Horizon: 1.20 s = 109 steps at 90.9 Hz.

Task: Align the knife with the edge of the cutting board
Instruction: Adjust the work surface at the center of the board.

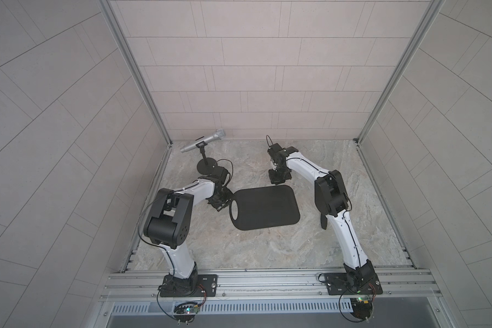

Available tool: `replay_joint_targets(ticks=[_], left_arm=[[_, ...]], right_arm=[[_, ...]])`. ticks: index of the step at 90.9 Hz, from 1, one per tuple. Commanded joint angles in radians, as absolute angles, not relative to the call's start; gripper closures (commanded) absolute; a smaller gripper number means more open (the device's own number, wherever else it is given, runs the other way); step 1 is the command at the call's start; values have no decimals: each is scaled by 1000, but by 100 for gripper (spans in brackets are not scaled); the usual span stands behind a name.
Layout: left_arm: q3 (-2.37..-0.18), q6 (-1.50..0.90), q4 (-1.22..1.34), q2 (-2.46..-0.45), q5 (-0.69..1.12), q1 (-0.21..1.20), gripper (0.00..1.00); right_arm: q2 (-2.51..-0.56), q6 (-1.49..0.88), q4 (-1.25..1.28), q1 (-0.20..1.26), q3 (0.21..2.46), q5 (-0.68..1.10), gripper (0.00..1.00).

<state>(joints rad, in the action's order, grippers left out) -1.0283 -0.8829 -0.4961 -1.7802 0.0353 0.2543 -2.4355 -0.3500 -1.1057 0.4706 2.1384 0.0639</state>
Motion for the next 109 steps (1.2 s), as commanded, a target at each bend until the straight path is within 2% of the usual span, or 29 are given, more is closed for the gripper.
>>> replay_joint_targets(ticks=[1,73,92,109], left_arm=[[-1017,-877,-549,-1856,36,276,100],[-1208,-811,-620,-1960,-7,303,100],[-1258,-748,-681,-1906,-71,296,100],[-1182,-689,-674,-1781,-95,255,100]], right_arm=[[-2432,-360,-1116,448,2086,17,100],[-2287,-392,-990,341,1781,21,100],[-2181,-395,-946,288,1653,60,100],[-2043,-387,-898,229,1479,119,100]])
